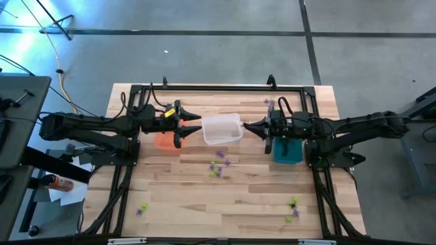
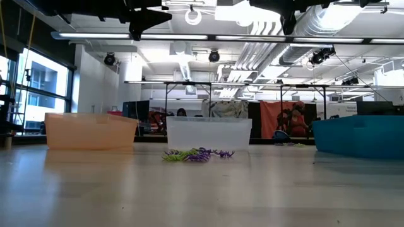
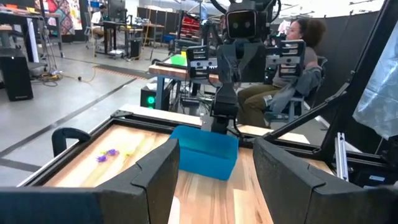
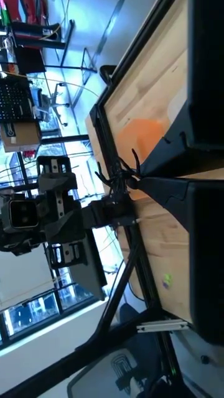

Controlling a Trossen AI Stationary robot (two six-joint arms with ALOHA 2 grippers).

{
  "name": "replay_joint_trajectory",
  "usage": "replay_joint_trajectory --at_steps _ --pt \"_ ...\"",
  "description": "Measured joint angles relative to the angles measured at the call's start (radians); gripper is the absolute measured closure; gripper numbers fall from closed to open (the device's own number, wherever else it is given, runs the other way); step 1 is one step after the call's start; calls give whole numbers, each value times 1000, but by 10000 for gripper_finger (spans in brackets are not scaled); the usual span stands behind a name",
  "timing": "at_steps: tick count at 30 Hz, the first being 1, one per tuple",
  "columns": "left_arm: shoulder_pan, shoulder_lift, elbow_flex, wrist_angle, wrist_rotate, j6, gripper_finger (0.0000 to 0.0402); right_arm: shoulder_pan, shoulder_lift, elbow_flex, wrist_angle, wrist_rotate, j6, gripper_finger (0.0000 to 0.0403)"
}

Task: Sort Halloween decoration
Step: Put the black spider toy into the blue bin

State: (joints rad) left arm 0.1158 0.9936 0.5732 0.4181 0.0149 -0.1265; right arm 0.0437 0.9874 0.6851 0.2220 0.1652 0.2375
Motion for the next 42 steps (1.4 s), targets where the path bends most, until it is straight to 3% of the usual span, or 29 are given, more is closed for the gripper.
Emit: replay_joint_trajectory --at_steps 4,8,16,21,24,33,42 --pt "0 0 0 1 0 -1 211 0 0 0 0 0 5 403" --pt "0 0 0 1 0 -26 211 0 -29 6 -117 -1 146 403" --pt "0 0 0 -2 0 -37 211 -6 -78 103 -1019 42 491 403" --pt "0 0 0 -3 0 -38 211 -19 -70 40 -1314 -21 727 403" --pt "0 0 0 -2 0 -37 211 -64 -69 -10 -1371 -61 797 403" --pt "2 0 0 -2 -1 -37 211 -268 2 -30 -1322 -181 773 403" --pt "2 0 0 -2 -1 -38 211 -398 177 -30 -1279 -223 630 403"
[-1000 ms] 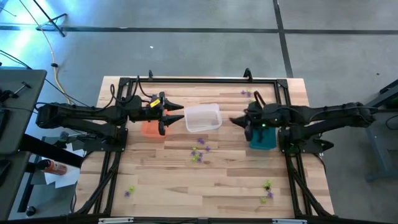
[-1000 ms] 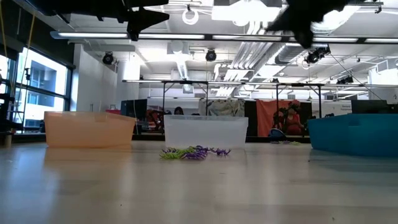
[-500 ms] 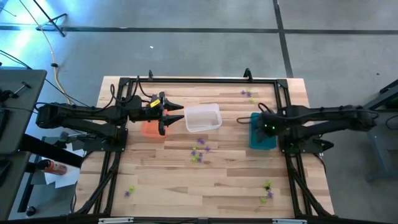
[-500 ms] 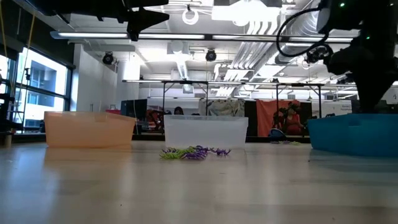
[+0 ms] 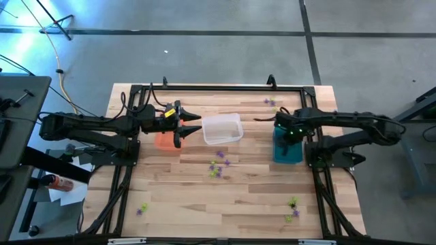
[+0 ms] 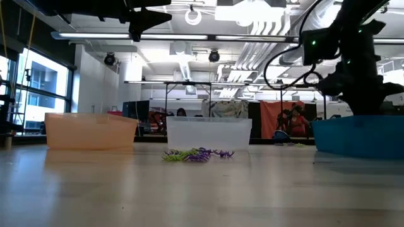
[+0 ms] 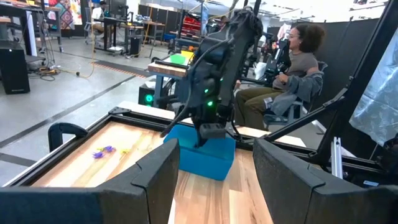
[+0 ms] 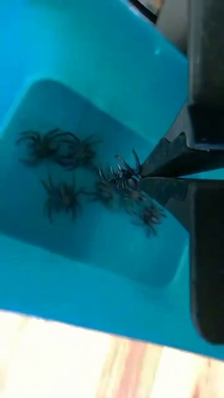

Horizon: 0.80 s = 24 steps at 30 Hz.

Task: Sort Halloween decoration
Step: Put the black spider toy into the blue bin, then put the green spider toy into the orange bin

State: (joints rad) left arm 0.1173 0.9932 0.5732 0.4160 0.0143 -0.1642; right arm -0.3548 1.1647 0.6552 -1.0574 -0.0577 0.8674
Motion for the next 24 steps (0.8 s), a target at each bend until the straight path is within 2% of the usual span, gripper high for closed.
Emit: replay_joint_trajectory --at_steps 9,17,20,24 --pt "0 0 0 -2 0 -18 211 -55 132 0 67 -23 -84 403" --pt "0 0 0 -2 0 -17 211 -60 149 0 72 -26 -109 400" --pt "0 0 0 -2 0 -17 211 -60 149 0 72 -18 -109 382" --pt "0 0 0 -1 0 -17 211 -60 134 0 67 1 -115 335"
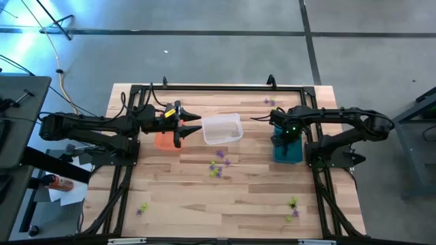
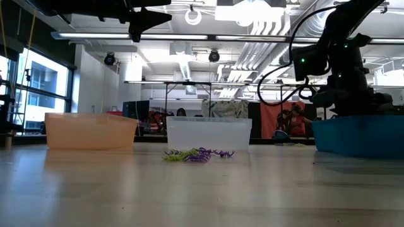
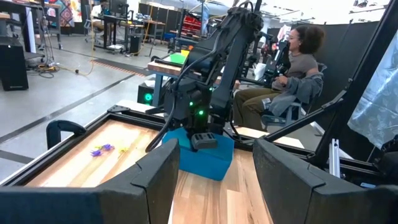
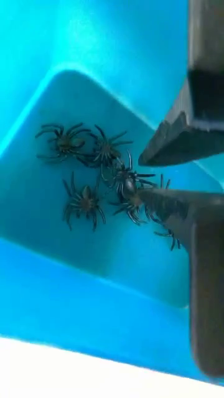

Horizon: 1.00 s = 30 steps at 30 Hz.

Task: Sort Halloween decoration
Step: Put the green spider toy into the orange bin

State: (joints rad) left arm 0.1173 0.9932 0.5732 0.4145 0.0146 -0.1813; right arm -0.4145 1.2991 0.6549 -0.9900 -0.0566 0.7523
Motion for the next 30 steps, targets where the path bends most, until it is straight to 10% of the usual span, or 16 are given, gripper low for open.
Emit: replay_joint_trajectory --at_steps 13,24,30 --pt "0 0 0 -2 0 1 211 7 -232 180 -79 -23 -99 221" --pt "0 -3 0 1 0 -33 211 183 -446 245 731 -23 -214 219" --pt "-1 -12 2 12 14 -44 211 276 -381 243 842 -23 -481 219"
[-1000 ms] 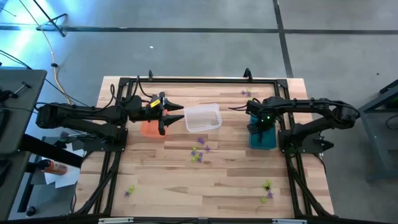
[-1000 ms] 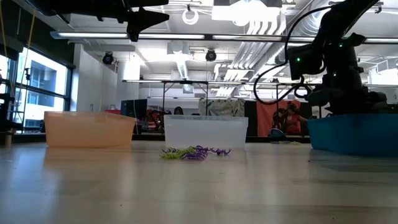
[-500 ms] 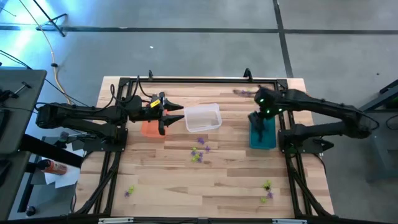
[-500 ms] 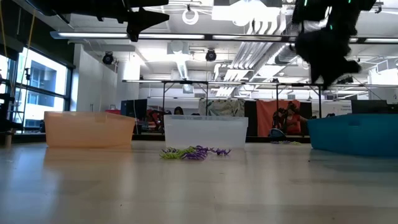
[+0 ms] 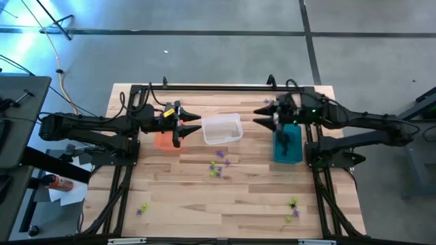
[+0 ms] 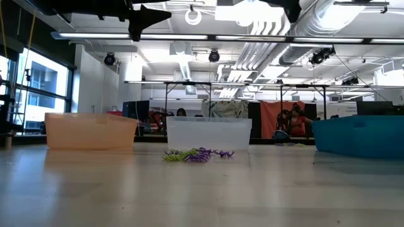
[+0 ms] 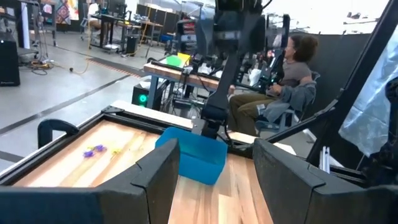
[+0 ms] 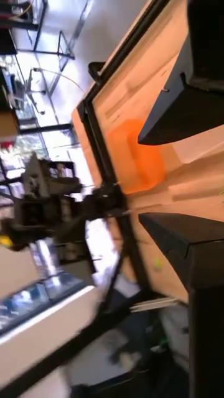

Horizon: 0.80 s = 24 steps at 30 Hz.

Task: Sort Halloween decoration
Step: Put the green spider toy into the orange bin

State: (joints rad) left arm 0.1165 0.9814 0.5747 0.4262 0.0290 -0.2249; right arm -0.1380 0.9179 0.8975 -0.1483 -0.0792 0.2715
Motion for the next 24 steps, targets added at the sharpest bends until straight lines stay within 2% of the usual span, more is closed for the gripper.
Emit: replay_joint_trajectory --at_steps 11,13,16,19,21,24 --pt "1 0 1 23 5 -6 211 16 57 -1 11 18 -92 219" --pt "1 -1 21 -21 43 -9 211 16 57 -1 11 18 -89 219" --pt "-13 -18 112 -218 132 -10 211 16 57 -1 12 18 -71 219" --pt "-73 -18 233 -592 153 -10 212 16 57 -1 12 18 -41 219" --pt "-140 -13 298 -822 155 -10 215 16 57 -1 11 18 -40 219" --pt "-279 -11 335 -1076 167 -59 226 16 57 -1 11 18 -38 219"
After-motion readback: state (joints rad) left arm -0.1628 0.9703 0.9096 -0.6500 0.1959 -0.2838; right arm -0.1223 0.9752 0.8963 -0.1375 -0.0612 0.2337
